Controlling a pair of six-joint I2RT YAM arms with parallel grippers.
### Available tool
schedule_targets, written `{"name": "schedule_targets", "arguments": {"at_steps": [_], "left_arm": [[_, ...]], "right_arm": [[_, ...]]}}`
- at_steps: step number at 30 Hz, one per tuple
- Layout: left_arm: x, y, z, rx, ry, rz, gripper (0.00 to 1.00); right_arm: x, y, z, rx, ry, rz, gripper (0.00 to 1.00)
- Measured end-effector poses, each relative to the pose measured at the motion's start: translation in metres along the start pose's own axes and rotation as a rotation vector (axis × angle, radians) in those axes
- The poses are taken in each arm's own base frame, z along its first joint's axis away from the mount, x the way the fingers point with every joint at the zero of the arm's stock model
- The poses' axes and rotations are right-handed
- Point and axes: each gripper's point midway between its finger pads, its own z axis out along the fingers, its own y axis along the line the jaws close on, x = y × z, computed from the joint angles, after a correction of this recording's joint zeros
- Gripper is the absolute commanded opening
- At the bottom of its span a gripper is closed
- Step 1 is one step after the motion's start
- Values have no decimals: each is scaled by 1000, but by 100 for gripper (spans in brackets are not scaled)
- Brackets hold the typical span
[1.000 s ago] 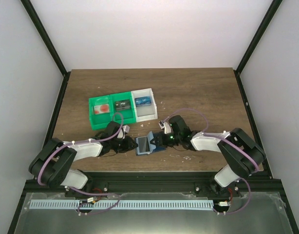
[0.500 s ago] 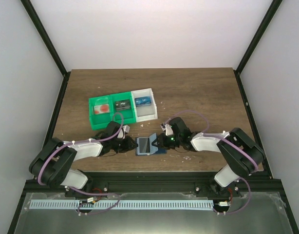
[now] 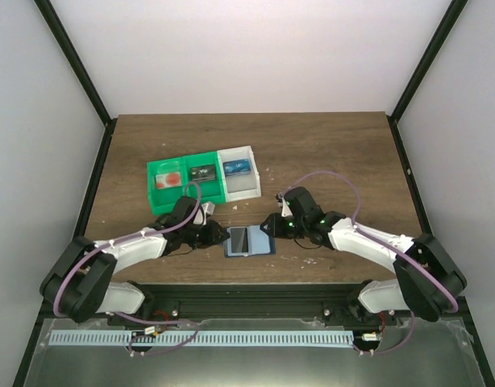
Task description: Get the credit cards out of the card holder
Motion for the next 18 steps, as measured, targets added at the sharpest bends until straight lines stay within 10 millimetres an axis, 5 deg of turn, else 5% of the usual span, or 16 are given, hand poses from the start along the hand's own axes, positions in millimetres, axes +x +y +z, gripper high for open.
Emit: {"name": "schedule_targets", "arguments": {"at_steps": [7, 18], "left_arm": [[-11, -32, -13, 98, -34, 18, 20], [0, -17, 3, 105, 15, -29, 10]], "right_arm": [[6, 30, 3, -103, 22, -31, 28], [17, 34, 32, -186, 84, -3, 26]]}}
